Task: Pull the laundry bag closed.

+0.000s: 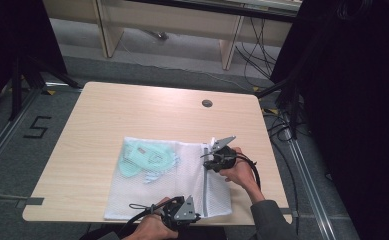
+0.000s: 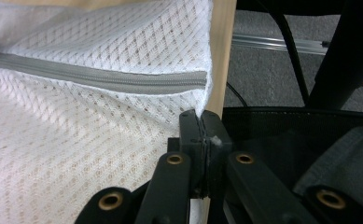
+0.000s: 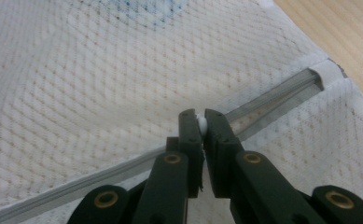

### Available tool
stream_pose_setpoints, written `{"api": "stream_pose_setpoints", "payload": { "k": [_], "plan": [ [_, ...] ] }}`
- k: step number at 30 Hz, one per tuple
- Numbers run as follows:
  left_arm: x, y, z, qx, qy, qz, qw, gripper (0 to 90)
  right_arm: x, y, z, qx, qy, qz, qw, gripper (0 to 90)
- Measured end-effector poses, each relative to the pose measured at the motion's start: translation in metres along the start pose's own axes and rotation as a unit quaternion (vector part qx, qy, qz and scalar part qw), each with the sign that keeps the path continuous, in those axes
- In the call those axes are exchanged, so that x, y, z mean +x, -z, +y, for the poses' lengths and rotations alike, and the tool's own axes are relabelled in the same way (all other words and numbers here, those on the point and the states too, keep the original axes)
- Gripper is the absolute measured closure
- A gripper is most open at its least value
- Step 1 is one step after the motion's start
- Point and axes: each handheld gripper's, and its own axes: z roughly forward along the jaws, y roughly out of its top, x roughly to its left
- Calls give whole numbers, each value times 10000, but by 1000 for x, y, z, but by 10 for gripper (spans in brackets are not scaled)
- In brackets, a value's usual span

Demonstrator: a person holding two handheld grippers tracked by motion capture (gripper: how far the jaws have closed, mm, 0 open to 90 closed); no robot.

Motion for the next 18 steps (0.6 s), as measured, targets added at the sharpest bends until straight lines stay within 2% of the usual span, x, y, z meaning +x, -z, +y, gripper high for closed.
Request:
{"api": "stream_pose_setpoints", "payload": {
  "k": [4, 5, 7, 9, 10, 11, 13, 14, 16, 18],
  "plan": [
    [0, 0, 0, -3, 30, -11, 10000, 889, -3, 0, 2, 54, 19, -43, 10000, 864],
    [0, 0, 0, -14, 25, 10, 10000, 889, -3, -1, 2, -18, 9, -48, 10000, 864],
    [0, 0, 0, -20, 28, 8, 10000, 889, -4, -2, 2, 16, -79, -142, 9999, 864],
    [-1, 0, 0, -46, 88, 2, 10000, 888, -6, -2, 3, 52, -19, -57, 10000, 864],
    [0, 0, 0, -21, 71, -6, 10000, 888, -7, -4, 3, -31, 1, -52, 10000, 863],
    [0, 0, 0, -31, 66, 2, 10000, 888, -6, -4, 4, 9, -32, -66, 10000, 864],
    [-1, 0, 0, -43, 91, -16, 9999, 888, -8, -3, 5, 25, 48, -97, 9999, 863],
    [-1, 0, 0, -34, 64, 7, 10000, 888, -8, -3, 5, -31, 11, -153, 9999, 863],
    [0, 1, 1, 10, 44, -2, 10000, 889, -11, -3, 6, -27, 33, -121, 9999, 863],
    [-1, 1, 1, -43, 140, -42, 9999, 888, -12, -5, 5, -50, -87, -145, 9998, 864]
  ]
}}
